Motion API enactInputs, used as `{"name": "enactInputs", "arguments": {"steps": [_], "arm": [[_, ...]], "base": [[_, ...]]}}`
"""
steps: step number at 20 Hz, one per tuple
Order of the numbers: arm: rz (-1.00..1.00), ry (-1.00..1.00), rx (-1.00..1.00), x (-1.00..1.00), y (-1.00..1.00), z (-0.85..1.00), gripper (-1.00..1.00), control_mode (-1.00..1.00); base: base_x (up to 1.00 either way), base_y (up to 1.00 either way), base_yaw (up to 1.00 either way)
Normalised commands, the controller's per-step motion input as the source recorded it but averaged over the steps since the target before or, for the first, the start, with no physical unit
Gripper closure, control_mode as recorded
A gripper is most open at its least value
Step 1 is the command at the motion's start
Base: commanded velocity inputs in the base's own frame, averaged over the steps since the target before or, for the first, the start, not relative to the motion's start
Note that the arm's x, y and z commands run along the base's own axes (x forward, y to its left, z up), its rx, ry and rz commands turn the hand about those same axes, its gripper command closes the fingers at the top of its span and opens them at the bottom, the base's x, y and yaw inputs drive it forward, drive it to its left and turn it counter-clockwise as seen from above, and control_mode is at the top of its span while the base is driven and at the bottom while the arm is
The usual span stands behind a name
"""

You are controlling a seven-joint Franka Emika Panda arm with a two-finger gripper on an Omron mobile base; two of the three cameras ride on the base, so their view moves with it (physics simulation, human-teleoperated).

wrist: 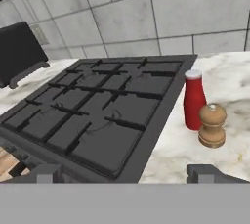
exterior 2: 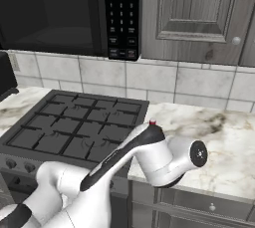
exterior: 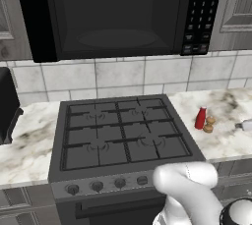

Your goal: Take 2 condiments from the cabinet and move them on the counter near the stove.Make sure the condiments are lined up with each other, next to each other.

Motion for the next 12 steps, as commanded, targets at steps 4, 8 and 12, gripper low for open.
{"name": "enactInputs", "arguments": {"steps": [4, 8, 12], "arm": [[-0.15, 0.21, -0.03, -0.54, 0.68, 0.56, -1.00, -1.00], [-0.13, 0.14, -0.05, -0.50, 0.77, 0.55, -1.00, -1.00], [-0.12, 0.06, -0.06, -0.65, 0.69, 0.62, -1.00, -1.00]], "base": [[0.00, 0.00, 0.00], [0.00, 0.00, 0.00], [0.00, 0.00, 0.00]]}}
